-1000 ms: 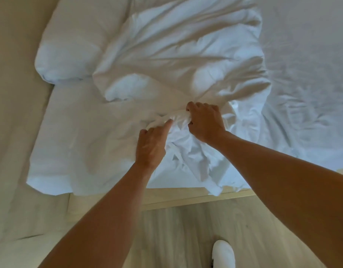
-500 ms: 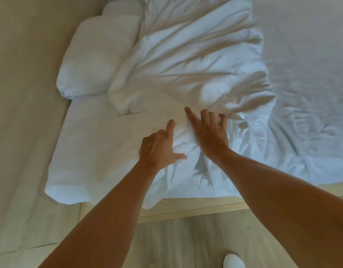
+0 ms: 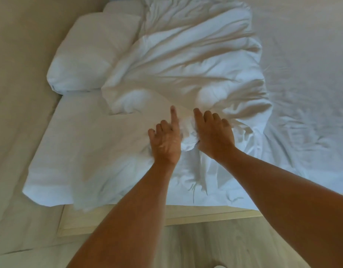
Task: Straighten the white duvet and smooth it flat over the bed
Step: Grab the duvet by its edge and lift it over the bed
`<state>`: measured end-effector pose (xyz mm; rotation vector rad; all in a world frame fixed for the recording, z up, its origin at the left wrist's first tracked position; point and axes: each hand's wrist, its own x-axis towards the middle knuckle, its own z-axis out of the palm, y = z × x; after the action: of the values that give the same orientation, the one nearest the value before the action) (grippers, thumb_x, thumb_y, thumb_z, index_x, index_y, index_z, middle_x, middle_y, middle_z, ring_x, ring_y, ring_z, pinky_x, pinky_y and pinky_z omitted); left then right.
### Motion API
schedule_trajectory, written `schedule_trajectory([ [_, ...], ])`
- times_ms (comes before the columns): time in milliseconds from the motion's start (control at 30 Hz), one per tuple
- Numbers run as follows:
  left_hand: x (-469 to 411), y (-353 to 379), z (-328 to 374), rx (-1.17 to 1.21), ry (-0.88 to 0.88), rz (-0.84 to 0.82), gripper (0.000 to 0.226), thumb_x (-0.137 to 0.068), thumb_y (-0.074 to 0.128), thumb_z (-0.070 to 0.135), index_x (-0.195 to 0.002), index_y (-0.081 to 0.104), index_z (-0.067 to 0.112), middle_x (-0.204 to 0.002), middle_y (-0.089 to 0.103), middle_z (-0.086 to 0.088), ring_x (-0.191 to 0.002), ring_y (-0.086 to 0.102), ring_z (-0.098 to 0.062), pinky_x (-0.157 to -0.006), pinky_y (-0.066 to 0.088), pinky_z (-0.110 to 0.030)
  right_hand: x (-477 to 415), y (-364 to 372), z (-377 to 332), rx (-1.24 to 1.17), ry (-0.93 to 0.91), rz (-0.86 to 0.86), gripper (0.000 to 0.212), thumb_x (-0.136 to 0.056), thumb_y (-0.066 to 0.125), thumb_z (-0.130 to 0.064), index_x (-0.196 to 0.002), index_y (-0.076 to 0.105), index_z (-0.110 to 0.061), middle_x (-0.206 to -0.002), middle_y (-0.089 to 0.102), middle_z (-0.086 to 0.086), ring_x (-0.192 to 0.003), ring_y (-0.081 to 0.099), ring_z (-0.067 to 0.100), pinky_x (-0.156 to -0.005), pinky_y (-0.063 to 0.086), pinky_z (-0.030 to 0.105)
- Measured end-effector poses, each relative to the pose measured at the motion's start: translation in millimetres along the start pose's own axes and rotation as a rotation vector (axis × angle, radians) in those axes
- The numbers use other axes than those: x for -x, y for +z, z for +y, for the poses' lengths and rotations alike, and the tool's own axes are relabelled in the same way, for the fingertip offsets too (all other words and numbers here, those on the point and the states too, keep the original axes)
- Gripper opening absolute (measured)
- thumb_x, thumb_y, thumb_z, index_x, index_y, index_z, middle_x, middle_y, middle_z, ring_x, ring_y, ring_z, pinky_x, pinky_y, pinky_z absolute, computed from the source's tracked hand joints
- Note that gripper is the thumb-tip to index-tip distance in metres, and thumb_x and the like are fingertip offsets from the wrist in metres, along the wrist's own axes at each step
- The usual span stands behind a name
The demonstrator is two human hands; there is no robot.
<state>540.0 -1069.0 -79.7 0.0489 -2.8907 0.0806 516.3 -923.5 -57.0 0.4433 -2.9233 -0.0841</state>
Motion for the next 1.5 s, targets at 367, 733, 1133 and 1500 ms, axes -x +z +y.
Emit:
schedule_trajectory([
  [367, -29.3, 44.7, -18.6, -0.096, -0.027, -0.062, 0.085, -0.083, 0.054, 0.004, -0.153, 0.005, 0.002, -0.149, 0.036, -0.016, -0.126, 0.043, -0.042, -0.101, 0.04, -0.046, -23.0, 52.5, 11.5, 0.101, 0.062, -0.093, 0.079, -0.095, 0.044, -0.013, -0.152, -0.009, -0.005, -0.157, -0.027, 0.015, -0.147, -0.015, 0.035, -0.117, 0.012, 0.057],
  [733, 80.3, 41.2, 45.9, -0.082, 0.133, -0.346, 0.056, -0.077, 0.074, 0.041, -0.122, 0.065, 0.008, -0.123, 0.065, -0.013, -0.114, 0.058, -0.044, -0.094, 0.049, -0.052, 81.0, 50.8, 49.3, -0.021, -0.066, -0.341, 0.059, -0.087, 0.064, -0.008, -0.141, 0.042, -0.001, -0.154, 0.032, 0.019, -0.14, 0.031, 0.042, -0.102, 0.042, 0.059],
  [1133, 179.2, -119.7, 161.4, 0.014, 0.191, -0.306, 0.053, -0.069, 0.082, 0.041, -0.112, 0.071, 0.011, -0.111, 0.07, -0.009, -0.1, 0.066, -0.038, -0.078, 0.054, -0.044, 237.7, -104.6, 145.0, -0.003, -0.012, -0.364, 0.048, -0.096, 0.042, -0.003, -0.142, 0.032, -0.01, -0.161, 0.017, 0.005, -0.148, 0.015, 0.028, -0.1, 0.046, 0.045],
  [1500, 261.1, -193.7, 193.6, -0.001, 0.17, -0.323, 0.049, -0.085, 0.062, 0.022, -0.132, 0.055, 0.009, -0.123, 0.063, -0.012, -0.116, 0.056, -0.04, -0.095, 0.045, -0.05, 339.8, -158.4, 165.0, -0.039, -0.015, -0.249, 0.036, -0.087, 0.052, -0.003, -0.121, 0.047, -0.014, -0.12, 0.055, 0.003, -0.123, 0.049, 0.026, -0.077, 0.055, 0.038],
])
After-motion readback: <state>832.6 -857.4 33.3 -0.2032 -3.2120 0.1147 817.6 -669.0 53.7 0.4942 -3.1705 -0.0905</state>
